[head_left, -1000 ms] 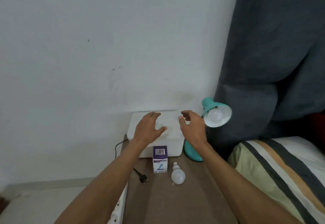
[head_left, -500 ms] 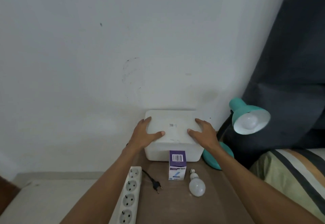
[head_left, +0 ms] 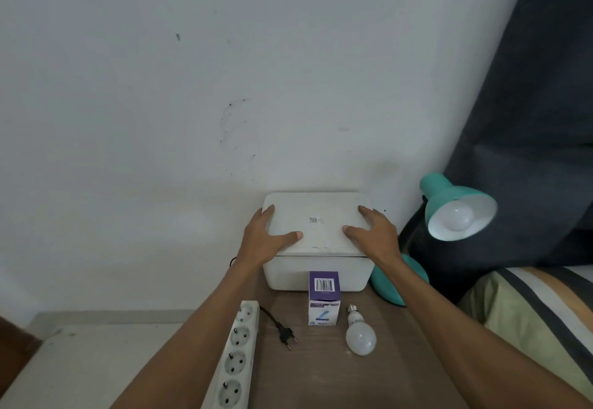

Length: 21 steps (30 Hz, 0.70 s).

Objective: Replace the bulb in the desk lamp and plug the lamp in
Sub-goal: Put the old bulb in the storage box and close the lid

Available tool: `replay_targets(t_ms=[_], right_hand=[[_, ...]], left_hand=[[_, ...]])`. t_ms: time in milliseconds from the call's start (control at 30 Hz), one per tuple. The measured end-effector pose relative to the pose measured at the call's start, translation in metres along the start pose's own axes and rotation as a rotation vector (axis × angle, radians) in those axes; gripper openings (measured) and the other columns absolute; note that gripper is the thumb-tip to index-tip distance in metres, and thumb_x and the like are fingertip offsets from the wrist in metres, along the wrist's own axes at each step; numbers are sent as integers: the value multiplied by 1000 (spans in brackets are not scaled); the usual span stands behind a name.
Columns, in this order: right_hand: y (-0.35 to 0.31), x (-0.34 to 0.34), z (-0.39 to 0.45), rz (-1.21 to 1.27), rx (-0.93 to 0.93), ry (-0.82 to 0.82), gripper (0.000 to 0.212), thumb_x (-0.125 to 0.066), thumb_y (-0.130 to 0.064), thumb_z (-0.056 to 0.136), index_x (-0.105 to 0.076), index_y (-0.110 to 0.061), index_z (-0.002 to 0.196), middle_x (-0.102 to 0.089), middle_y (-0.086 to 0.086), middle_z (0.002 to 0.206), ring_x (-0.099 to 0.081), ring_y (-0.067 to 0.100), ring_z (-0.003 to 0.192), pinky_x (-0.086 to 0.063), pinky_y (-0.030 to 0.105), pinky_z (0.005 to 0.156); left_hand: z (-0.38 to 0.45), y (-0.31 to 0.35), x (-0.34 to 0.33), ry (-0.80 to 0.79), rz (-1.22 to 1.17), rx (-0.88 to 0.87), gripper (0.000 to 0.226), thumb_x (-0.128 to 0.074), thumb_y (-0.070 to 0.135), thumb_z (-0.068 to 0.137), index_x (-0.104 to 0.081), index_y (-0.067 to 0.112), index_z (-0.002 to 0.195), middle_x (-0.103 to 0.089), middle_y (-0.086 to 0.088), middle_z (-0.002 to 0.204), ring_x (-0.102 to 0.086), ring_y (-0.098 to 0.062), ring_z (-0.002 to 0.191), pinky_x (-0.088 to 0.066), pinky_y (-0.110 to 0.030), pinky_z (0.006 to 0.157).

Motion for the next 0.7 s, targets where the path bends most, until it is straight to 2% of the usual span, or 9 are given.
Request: replay_targets(t_ms=[267,533,633,700], right_hand=[[-20,13,-21,0,58,24,74,-74,-37,83,-45,-19,148,-36,11,156,-32,27,144,-28,41,118],[-19,28,-107,-37,121,50,71,-73,-36,82,-47,-15,146,-45,12,148,-43,30,134,-36,44,112],[-4,33,-152,-68,132,70,69,-73,-32,83,-49,-12,144,-49,12,144,-48,29,129,-38,38,106],[12,34,-181,-93,117,77,68,-72,-33,83,-49,-14,144,-49,12,144,-48,29,128,-38,37,104]], left_hand=[[-27,22,17,61,17,-78,100,-91,37,77,-38,10,158,-38,0,161,-37,-17,145,-29,-20,107],[-121,22,25,87,79,-130,98,-88,40,80,-37,9,158,-36,-4,161,-37,-21,146,-30,-22,108],[-168,12,20,73,105,-130,105,-89,49,75,-38,9,157,-38,-6,160,-38,-23,145,-31,-25,110],[-197,-1,12,76,119,-108,110,-83,59,68,-39,9,156,-38,-7,161,-38,-25,147,-33,-31,116]])
Point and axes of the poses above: each hand's wrist, its own z-axis towards the middle knuckle, its own x-axis out of the back of the hand, y = z × x, the point moved 2 cm from there along z, towards the middle knuckle
